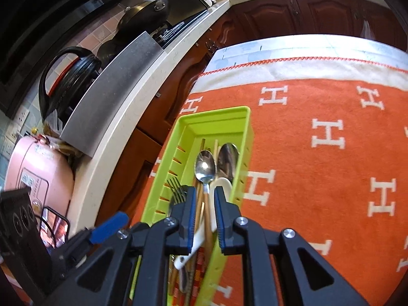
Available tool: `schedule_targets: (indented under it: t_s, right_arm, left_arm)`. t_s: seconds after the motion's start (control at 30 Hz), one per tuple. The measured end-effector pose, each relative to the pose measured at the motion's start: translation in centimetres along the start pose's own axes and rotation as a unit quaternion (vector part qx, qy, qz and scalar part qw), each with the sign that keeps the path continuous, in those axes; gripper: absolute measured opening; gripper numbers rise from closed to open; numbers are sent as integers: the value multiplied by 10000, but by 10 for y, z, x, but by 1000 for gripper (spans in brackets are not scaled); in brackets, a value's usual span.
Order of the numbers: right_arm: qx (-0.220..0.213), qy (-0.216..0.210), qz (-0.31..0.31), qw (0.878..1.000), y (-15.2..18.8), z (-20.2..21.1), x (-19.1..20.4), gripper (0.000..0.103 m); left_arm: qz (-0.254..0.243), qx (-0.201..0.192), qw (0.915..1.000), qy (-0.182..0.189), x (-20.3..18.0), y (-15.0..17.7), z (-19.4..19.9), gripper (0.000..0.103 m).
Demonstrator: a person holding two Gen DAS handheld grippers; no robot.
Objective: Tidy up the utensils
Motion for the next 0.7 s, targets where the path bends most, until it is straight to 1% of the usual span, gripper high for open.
schedule_targets:
  t_s: [0.07, 0.1, 0.17, 0.27, 0.37, 0.6, 0.63, 0.67, 0.7]
  right_arm:
    - [-27, 81, 51, 10000, 3, 5, -3, 14]
    - [-56, 147, 110, 9998, 4, 9, -4, 14]
    - [-110, 281, 218, 9993, 8, 15, -6, 14]
    - [-158, 470, 355, 9981, 15, 25, -12, 14]
    - [-162, 610, 346, 9974, 22, 38, -21, 14]
    - [-347, 980, 372, 9939, 35, 72, -40, 15]
    - [-363, 1016, 377, 9935, 37, 76, -42, 17]
    - [-392, 1078, 382, 9927, 39, 83, -46, 22]
    - [-412, 1115, 386, 9922, 41, 87, -49, 24]
  left_arm:
    - [-54, -57, 9999, -78, -3, 0, 4, 77]
    - [-87, -81, 9999, -118, -4, 0, 5, 79]
    - [-129, -107, 9997, -159, -7, 0, 9, 87]
    - [-162, -141, 9995, -228, -11, 1, 15, 94]
    - [-180, -133, 9995, -240, -18, 3, 20, 100]
    - [-326, -20, 9994, -151, -41, 13, 32, 102]
    - [-369, -23, 9992, -140, -45, 14, 34, 102]
    - [-418, -18, 9990, -146, -49, 16, 36, 102]
    - [-461, -15, 9988, -159, -53, 16, 38, 102]
Point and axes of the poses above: each gripper's, at about its wrist camera, not at the fingertips, and z roughly against the way its jaws point, x to its left, y to its underside, the point moved 6 cm from there along -z, roughly the way its jaws point, and after that the axes turned 4 degrees about -z, right-handed, at the moved point
